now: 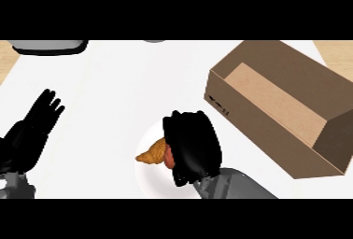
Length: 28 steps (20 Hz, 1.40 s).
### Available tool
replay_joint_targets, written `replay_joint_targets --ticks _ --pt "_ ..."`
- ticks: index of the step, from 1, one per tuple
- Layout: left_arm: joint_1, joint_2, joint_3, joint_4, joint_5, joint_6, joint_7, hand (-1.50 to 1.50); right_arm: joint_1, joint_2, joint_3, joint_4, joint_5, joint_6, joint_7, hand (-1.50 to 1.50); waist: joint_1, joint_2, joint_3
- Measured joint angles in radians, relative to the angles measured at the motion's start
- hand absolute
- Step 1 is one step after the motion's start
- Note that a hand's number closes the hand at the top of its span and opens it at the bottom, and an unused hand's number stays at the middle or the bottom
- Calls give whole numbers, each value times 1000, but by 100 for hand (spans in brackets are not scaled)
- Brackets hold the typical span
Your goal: Pick the sweet potato from the plate and place it in the cardboard box
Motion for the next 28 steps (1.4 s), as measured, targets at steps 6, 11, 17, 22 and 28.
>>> replay_joint_targets --ticks 6,11,17,22,28 --pt "9 -6 -6 -13 -2 -2 8 0 -96 18 -71 -193 73 58 95 150 2 -1 0" --pt "18 -2 3 -40 7 -1 30 0 -151 18 -179 -276 133 97 118 150 3 -1 0" --pt "12 -3 5 -49 10 -4 39 0 -201 -20 -352 -291 149 153 88 150 4 2 0" --pt "-8 -6 3 -33 2 -3 41 0 -185 -90 -455 -232 137 179 7 150 7 4 0" --pt "26 -28 -6 -51 -11 -11 15 0 -158 -159 -555 -144 119 126 -129 150 11 5 0"
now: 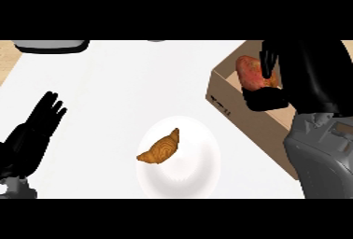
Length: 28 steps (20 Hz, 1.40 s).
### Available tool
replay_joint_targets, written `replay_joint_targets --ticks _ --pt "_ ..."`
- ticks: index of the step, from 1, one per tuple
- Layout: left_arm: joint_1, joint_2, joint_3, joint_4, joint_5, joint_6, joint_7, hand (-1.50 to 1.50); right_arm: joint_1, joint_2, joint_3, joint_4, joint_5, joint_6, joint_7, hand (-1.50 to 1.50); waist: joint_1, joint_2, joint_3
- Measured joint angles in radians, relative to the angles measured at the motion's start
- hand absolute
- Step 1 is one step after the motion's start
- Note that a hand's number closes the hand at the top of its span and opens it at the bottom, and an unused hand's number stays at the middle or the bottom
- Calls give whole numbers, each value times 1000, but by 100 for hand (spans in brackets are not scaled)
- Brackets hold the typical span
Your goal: Pick the sweet potato from the plate and place it in the cardboard box
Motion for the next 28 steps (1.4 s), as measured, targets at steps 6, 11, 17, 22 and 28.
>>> replay_joint_targets --ticks 6,11,17,22,28 --pt "-11 9 14 6 8 -10 13 0 79 -27 -44 117 4 -135 -146 150 1 1 0" --pt "-18 9 17 -7 6 -7 28 0 108 -11 -72 269 -11 -218 -233 150 3 2 0" --pt "0 12 28 -16 13 -17 26 0 179 -10 -147 361 -74 -218 -256 -150 0 -9 -4" --pt "-8 19 41 8 15 -32 13 0 205 -13 -176 428 -127 -241 -352 -150 -1 -5 -3" --pt "-18 2 28 9 -1 -14 18 0 211 40 -276 394 -236 -384 -431 -150 -6 -5 -6"
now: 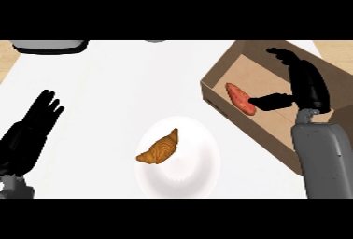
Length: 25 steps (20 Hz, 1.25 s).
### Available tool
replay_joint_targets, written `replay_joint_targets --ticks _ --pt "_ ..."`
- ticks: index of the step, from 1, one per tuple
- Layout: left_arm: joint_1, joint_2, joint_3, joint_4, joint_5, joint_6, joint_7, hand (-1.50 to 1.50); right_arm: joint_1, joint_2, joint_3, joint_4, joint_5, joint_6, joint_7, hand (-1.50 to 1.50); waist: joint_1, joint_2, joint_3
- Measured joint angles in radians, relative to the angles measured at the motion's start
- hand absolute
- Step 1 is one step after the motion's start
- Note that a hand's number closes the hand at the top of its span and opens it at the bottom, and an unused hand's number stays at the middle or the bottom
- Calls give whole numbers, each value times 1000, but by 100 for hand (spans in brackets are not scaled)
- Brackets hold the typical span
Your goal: Pick the sweet potato from the plate and place it in the cardboard box
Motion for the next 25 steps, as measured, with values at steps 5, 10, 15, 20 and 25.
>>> replay_joint_targets --ticks 5,10,15,20,25 --pt "-8 -10 -6 5 -9 12 0 0 10 39 -136 -46 -150 -88 -38 -150 -3 2 3" --pt "-1 -5 0 -4 -9 7 2 0 61 9 -234 -130 -292 -54 -24 -150 -3 2 5" --pt "-17 1 6 11 -6 2 7 0 140 -59 -361 -148 -462 8 -83 -150 -4 3 5" --pt "-12 -4 7 12 -11 -2 2 0 180 -156 -425 -111 -584 93 -146 -150 -1 4 6" --pt "-18 -2 15 1 -2 -6 15 0 202 -250 -475 -45 -673 155 -192 -150 2 4 5"
